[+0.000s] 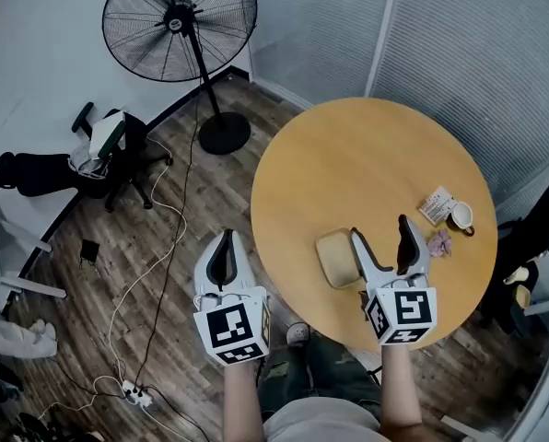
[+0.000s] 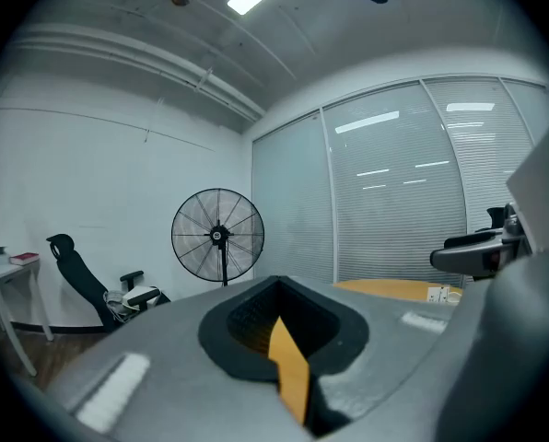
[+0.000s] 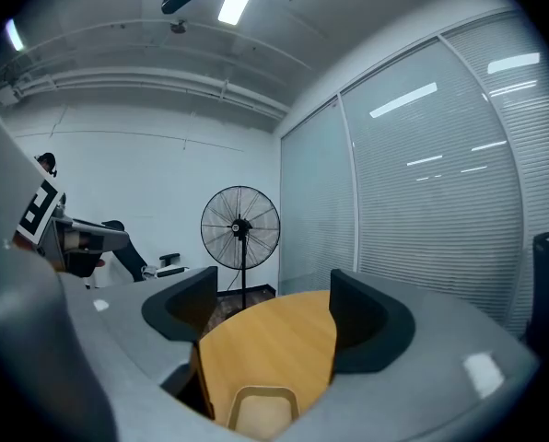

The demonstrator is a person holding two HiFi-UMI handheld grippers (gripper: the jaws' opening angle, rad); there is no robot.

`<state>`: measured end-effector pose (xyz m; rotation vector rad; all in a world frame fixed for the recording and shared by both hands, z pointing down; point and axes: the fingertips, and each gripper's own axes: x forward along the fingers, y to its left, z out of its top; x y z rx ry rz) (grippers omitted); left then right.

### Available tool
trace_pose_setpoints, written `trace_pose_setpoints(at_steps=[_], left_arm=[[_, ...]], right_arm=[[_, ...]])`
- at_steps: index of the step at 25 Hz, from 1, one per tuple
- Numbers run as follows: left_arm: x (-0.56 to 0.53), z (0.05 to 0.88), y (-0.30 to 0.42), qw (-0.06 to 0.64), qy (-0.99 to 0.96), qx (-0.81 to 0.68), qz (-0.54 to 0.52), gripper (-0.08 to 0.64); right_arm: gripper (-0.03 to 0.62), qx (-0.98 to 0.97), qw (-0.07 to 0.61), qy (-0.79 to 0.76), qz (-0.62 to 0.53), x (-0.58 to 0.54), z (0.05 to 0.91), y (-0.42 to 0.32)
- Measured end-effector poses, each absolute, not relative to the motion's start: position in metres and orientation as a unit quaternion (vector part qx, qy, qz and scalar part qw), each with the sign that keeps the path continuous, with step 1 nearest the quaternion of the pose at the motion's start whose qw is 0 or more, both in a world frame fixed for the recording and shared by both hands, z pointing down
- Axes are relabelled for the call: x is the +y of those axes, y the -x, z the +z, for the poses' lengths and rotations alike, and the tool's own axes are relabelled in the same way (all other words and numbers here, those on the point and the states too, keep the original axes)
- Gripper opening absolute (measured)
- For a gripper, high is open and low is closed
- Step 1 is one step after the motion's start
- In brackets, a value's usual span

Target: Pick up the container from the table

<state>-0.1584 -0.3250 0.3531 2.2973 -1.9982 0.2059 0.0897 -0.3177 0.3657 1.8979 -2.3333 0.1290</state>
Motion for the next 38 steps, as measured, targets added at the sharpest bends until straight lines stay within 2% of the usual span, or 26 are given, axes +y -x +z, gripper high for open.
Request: trace_pose_setpoints(at_steps=[11, 25, 33, 38], left_arm=[[-0.323, 0.403, 0.159, 0.086, -0.733, -0.667, 0.104, 0.002], [-0.316, 0.472, 0.127, 0.127, -0.735, -0.647, 0.158, 0.002], [-0.309, 0.506, 0.132, 0.155, -0.727, -0.645, 0.18, 0.002], [-0.302, 0.524, 0.127, 0.17, -0.724, -0.641, 0.191, 0.002]], right_arm=[[0.39, -0.791, 0.119, -0.596, 0.076, -0.32, 0.414, -0.085], [0.388, -0.798, 0.204, -0.547, 0.147, -0.302, 0.522, -0.081], [0.388, -0.796, 0.246, -0.524, 0.179, -0.289, 0.565, -0.071], [0.36, -0.8, 0.268, -0.502, 0.191, -0.278, 0.587, -0.065]])
